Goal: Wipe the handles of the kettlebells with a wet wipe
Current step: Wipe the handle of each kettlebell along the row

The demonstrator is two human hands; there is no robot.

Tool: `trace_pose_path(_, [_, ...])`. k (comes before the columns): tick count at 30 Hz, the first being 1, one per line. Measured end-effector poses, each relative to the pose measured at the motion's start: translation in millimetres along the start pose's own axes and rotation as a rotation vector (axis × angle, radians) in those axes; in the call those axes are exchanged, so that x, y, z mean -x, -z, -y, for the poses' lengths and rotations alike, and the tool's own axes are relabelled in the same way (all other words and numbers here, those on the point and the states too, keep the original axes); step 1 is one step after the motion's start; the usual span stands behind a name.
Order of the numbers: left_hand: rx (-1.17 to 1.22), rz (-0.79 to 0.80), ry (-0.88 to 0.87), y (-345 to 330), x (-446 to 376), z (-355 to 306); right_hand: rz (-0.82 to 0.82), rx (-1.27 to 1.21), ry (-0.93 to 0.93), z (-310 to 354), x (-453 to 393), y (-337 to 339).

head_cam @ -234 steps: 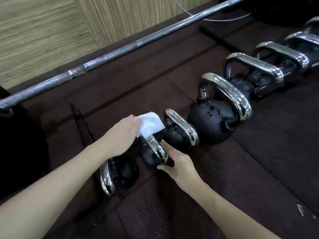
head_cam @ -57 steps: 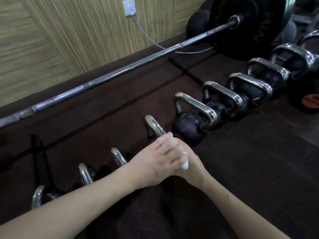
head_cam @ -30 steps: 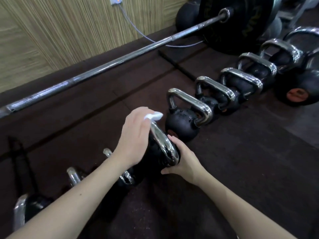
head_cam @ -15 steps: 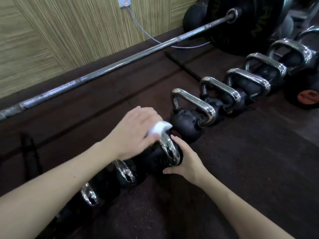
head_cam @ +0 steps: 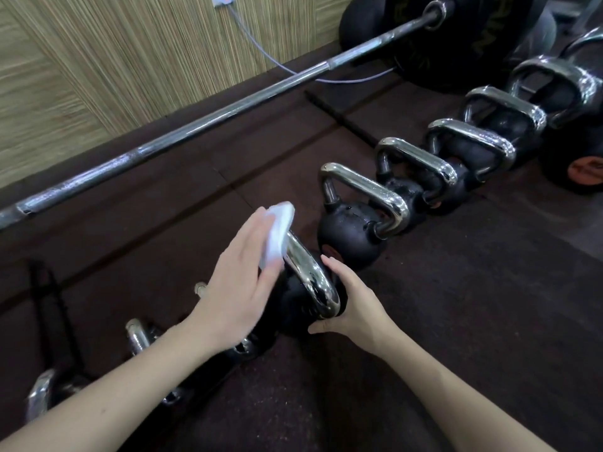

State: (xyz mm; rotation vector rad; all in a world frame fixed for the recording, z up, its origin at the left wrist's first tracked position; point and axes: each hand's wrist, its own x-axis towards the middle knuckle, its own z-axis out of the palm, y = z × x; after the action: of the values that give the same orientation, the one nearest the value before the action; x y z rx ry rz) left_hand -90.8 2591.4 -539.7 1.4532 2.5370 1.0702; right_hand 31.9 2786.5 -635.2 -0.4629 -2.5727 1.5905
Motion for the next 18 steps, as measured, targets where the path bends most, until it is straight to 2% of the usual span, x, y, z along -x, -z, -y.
trace_pose_path(2, [-0.34, 0.045, -0.265, 3, 12, 5, 0.004, -0.003, -0.008, -5, -1, -2])
trace_pose_path(4, [-0.548, 0.1, -0.462, -7, 16, 6, 0.019, -0.007, -0.02, -8, -1, -2])
trace_pose_path(7, [-0.73, 0.169, -0.708, -29, 13, -9, 0.029, 0.05, 0.002, -11, -2, -3])
trace_pose_path(9, [-0.845, 0.22, -0.778, -35, 6, -17, 0.031, 0.073, 0.0, -14, -3, -4])
trace_pose_path(11, [-0.833, 0.245, -0.753, -33, -5, -22, 0.019, 0.038, -0.018, -11, -1, -5])
trace_pose_path(13, [-0.741, 0.212, -0.645, -25, -20, -24, -0.003, -0.049, -0.042, -7, 1, -3])
trace_pose_path(16, [-0.494, 0.127, -0.337, -5, -44, -3, -0.005, -0.006, -0.002, -6, 0, -2])
trace_pose_path(18, [-0.181, 0.102, -0.083, 6, -56, 17, 0.0, -0.016, 0.006, -1, 0, 1])
